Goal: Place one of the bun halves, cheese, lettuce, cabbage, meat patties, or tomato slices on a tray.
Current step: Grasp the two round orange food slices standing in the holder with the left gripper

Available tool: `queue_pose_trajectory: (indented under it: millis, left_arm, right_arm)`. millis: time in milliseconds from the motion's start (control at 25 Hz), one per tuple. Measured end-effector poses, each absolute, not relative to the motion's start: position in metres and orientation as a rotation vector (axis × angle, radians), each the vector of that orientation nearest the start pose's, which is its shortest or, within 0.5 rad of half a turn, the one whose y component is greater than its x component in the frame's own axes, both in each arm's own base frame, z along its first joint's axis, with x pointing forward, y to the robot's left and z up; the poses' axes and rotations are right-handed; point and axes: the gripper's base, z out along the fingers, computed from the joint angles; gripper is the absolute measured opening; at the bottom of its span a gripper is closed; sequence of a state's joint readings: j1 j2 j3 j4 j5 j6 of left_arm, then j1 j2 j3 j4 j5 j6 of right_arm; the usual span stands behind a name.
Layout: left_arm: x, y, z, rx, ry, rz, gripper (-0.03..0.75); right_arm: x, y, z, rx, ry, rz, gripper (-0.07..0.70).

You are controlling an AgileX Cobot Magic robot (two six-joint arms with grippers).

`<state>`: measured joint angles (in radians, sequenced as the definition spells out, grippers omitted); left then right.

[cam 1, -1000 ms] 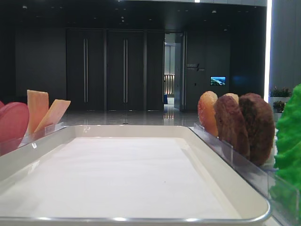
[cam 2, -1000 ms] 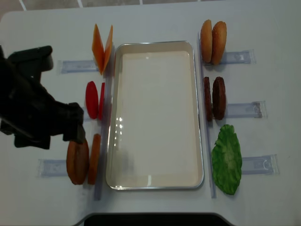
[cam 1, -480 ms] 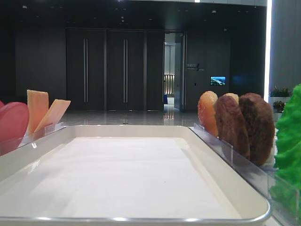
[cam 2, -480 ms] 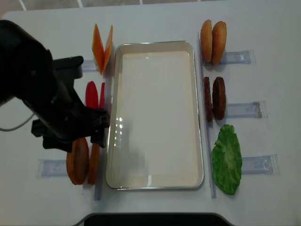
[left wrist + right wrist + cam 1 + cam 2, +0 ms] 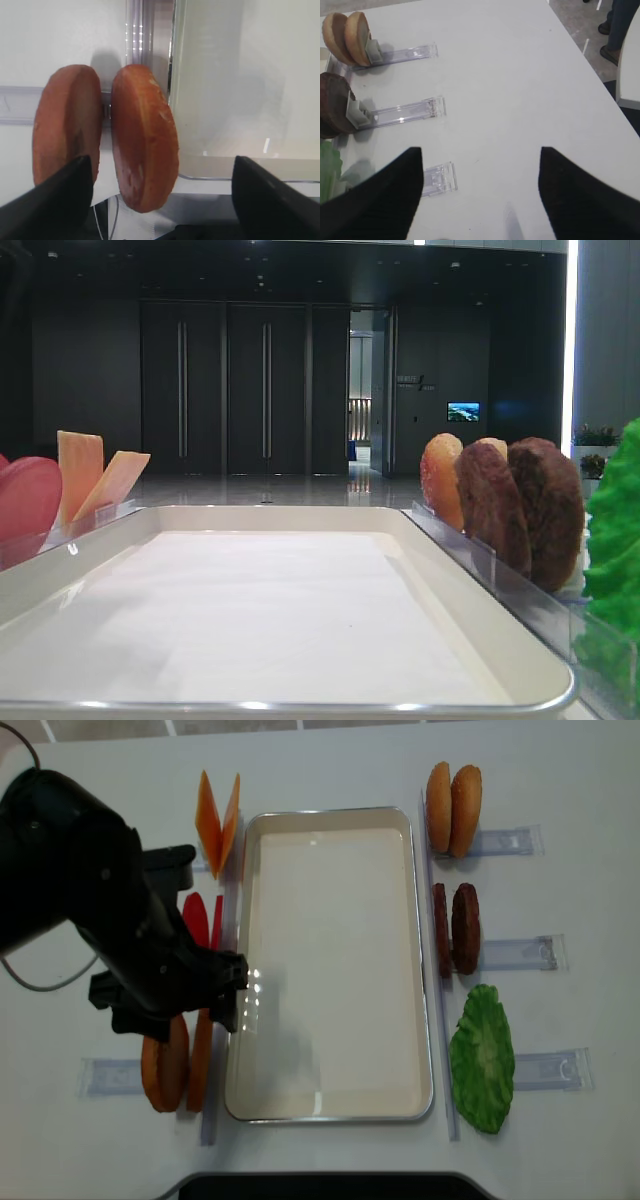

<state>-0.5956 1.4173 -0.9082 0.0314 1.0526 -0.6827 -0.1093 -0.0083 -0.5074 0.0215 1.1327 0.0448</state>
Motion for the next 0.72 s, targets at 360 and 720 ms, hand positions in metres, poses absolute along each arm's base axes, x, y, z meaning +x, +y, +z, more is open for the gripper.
queue_pose_trajectory:
  millis: [360, 720]
  left_arm:
    - [0.205, -0.146, 0.214, -0.073, 3.104, -0.011, 0.664]
    - [0.205, -0.149, 0.203, -0.049, 3.151, 0.062, 0.658]
  right_arm:
    - [-0.010, 0.003, 0.274, 0.160, 2.094, -0.013, 0.469]
    - [-0.010, 0.003, 0.274, 0.160, 2.094, -0.013, 0.469]
